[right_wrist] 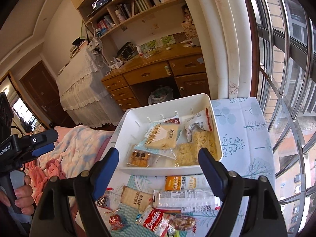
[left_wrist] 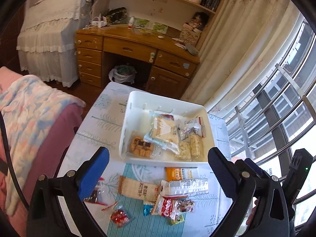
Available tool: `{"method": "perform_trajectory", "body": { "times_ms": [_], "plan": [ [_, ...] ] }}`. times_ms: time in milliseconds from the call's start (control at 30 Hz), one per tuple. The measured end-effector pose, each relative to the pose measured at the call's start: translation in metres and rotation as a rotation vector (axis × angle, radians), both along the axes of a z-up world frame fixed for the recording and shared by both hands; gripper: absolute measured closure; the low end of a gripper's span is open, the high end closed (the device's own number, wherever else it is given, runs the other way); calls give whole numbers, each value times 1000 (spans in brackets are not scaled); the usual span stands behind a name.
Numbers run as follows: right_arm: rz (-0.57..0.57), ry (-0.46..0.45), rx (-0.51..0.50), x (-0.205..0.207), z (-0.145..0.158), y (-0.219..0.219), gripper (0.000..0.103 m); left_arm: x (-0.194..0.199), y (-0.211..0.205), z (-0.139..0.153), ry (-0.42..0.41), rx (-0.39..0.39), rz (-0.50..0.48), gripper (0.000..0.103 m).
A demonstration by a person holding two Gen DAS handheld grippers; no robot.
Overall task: Organize snacks
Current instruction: 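Withdraw both tools from the tray toward the remaining snacks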
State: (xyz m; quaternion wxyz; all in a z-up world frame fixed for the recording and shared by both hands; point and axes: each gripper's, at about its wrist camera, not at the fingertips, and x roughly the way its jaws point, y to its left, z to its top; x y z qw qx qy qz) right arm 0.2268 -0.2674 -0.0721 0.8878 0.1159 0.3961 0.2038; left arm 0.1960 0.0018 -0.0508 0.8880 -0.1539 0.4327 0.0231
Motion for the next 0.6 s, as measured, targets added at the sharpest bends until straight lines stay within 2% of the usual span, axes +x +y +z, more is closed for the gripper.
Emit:
{"method": "perform_trajectory", "body": {
  "times_ms": [333, 600],
  "plan": [
    [99, 28, 0, -35, -11, 4, 20, -68, 17, -8, 36, 27, 143, 3],
    [197, 54, -49, -63, -27, 14, 20, -110, 45, -21, 85, 54, 287, 3]
  ]
}}
